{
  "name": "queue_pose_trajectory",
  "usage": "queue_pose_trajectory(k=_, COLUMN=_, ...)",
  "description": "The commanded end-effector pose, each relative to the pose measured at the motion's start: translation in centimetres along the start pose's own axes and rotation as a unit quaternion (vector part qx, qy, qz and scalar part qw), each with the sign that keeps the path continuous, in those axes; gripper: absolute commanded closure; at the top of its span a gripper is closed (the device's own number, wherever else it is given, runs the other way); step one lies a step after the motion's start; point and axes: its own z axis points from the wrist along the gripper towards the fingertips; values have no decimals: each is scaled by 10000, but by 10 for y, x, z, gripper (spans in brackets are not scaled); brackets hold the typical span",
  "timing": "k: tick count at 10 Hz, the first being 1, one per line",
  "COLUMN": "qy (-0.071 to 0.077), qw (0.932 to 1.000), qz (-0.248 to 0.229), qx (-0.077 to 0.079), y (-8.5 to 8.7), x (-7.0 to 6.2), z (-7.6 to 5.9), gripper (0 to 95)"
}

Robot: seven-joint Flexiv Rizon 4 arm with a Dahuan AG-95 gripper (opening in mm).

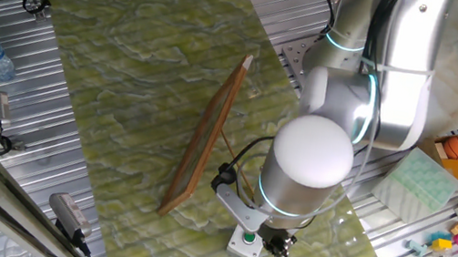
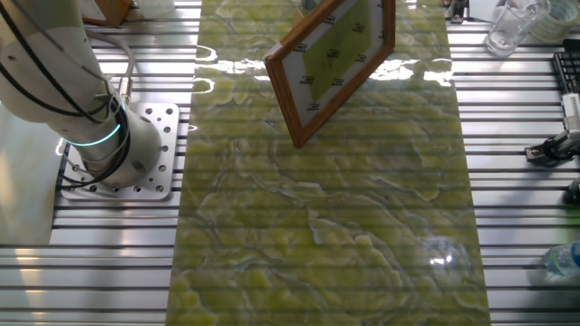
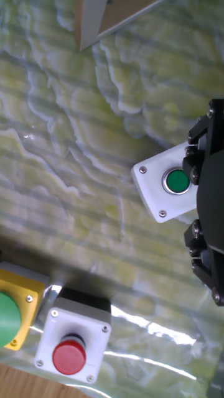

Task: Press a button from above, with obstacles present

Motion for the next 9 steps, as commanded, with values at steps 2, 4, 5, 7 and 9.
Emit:
queue_pose_trajectory(k=2, qy=22, qw=9998, qz=189, qx=-10, y=2, x=-4, z=3, gripper=380)
queue_pose_trajectory(k=4, qy=8, qw=9998, qz=223, qx=-13, y=1, x=-4, z=9, gripper=380)
queue_pose_trajectory(k=5, qy=2, qw=9997, qz=233, qx=-20, y=1, x=-4, z=11, gripper=380)
queue_pose_trajectory(k=7, qy=-22, qw=9993, qz=360, qx=-102, y=2, x=-6, z=16, gripper=380)
queue_pose_trajectory(k=9, qy=-17, qw=9990, qz=415, qx=-154, y=3, x=-8, z=14, gripper=380)
